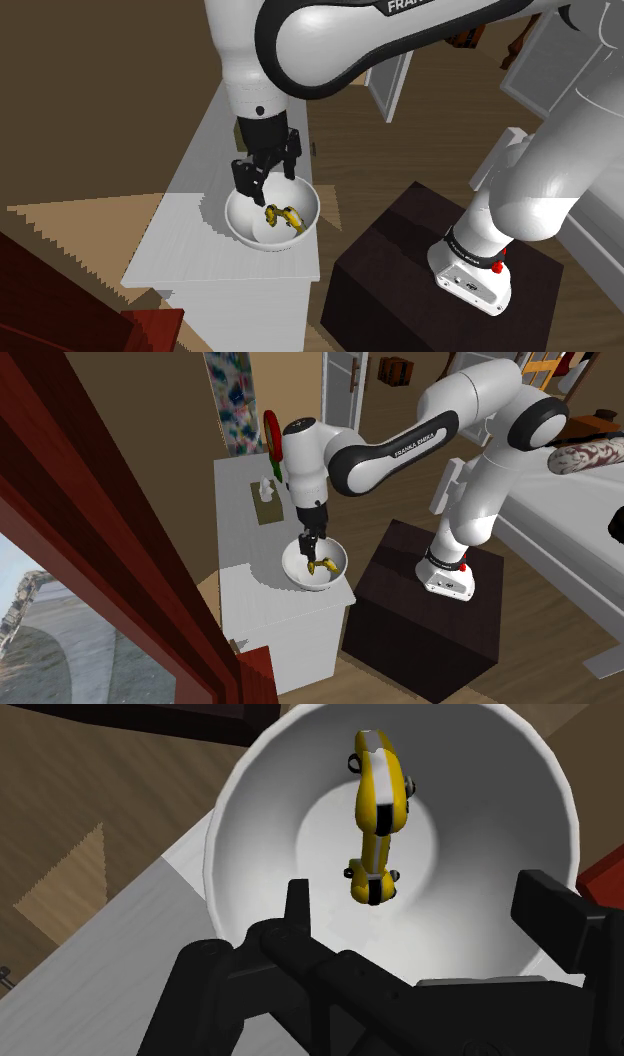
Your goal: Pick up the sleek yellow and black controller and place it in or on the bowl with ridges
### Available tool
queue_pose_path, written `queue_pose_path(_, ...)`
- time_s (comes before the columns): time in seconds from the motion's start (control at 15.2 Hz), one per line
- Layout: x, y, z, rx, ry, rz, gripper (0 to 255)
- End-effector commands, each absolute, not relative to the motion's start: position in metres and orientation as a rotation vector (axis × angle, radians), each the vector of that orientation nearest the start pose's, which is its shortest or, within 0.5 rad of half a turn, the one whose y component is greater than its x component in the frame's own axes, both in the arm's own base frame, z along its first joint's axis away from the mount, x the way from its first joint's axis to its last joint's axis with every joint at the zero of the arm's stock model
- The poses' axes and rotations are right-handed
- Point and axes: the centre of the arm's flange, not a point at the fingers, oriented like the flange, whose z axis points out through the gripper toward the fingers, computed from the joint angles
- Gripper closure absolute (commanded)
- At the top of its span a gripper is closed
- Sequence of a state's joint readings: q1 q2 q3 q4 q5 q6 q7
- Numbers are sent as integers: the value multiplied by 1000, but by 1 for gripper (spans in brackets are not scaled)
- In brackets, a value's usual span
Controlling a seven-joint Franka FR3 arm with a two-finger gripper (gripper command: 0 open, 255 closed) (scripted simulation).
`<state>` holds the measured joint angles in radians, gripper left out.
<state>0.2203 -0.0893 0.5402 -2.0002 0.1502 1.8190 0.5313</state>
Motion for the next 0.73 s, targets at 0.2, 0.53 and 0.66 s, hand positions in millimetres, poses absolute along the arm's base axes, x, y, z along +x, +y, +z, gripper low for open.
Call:
queue_pose_path(0.2,371,374,510,-3105,-281,220,0)
queue_pose_path(0.53,374,374,533,-3105,-281,220,0)
queue_pose_path(0.66,374,374,533,-3105,-281,220,0)
